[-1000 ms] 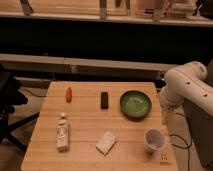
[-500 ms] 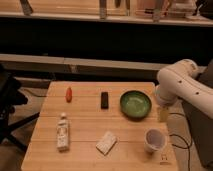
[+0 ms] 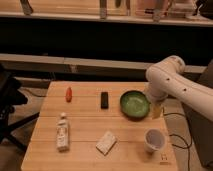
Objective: Place the pepper in the ceramic cup
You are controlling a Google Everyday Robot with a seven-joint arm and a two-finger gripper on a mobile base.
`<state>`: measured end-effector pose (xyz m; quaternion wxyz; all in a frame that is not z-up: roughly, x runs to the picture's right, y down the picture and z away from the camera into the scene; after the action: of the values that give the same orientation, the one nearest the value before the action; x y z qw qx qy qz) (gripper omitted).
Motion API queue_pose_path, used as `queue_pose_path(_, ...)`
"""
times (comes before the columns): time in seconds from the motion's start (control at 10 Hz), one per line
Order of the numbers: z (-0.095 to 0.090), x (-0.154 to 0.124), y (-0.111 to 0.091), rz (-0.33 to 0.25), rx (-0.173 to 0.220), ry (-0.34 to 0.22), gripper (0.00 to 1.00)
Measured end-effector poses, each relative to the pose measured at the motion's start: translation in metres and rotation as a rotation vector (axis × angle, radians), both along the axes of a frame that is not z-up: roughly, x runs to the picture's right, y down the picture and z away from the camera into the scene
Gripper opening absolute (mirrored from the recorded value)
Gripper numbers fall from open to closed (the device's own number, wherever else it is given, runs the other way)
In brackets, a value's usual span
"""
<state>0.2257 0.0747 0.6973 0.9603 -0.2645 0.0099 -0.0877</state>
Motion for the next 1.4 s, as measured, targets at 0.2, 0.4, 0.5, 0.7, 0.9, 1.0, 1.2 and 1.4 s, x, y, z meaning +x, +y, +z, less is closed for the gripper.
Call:
queue_pose_path(0.2, 0.007, -0.036, -0.014, -0.055, 0.01, -0.038, 0.8)
queue_pose_path(0.4, 0.011, -0.054, -0.024, -0.092, 0.02, -0.058, 0.8)
queue_pose_path(0.5, 0.012, -0.057, -0.027, -0.106, 0.022, -0.067, 0.8)
queue_pose_path(0.7, 0.013, -0.059, -0.029, -0.13, 0.025, -0.077, 0.8)
queue_pose_path(0.9, 0.017, -0.09, -0.038, -0.175, 0.032, -0.105, 0.8)
queue_pose_path(1.0, 0.019, -0.102, -0.043, -0.193, 0.035, -0.114, 0.8)
queue_pose_path(1.2, 0.023, -0.119, -0.054, -0.245, 0.041, -0.142, 0.8)
queue_pose_path(1.4, 0.024, -0.122, -0.059, -0.281, 0.044, -0.162, 0.8)
